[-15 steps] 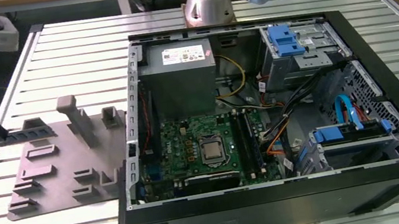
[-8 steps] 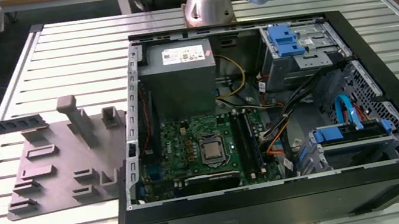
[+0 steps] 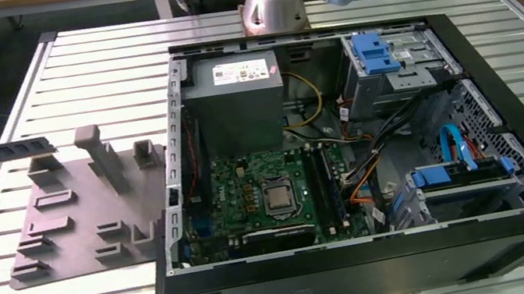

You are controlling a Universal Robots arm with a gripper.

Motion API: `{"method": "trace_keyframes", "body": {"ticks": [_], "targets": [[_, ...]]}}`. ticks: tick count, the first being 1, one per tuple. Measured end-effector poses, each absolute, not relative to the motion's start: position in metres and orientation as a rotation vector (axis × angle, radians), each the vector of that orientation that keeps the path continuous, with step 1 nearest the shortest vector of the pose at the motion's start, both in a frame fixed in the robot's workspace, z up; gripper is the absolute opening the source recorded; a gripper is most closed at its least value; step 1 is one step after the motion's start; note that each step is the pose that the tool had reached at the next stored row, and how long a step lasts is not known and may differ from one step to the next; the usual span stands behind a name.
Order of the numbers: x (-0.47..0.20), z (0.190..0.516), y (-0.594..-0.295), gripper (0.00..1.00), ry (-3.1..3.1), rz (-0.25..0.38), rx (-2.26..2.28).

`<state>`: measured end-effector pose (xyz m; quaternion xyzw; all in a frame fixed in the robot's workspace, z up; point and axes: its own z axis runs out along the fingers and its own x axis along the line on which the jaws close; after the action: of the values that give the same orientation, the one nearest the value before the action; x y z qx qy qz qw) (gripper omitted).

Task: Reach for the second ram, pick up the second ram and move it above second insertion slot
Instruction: 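Pick up the second ram and move it above second insertion slot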

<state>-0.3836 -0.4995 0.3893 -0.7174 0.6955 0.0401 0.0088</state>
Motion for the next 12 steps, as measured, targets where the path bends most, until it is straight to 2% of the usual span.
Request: {"method": "trace_keyframes", "body": {"ticks": [12], "targets": [[-0.3767,0.3896,-0.4995,0.09,2.172,0.127,-2.24]]}}
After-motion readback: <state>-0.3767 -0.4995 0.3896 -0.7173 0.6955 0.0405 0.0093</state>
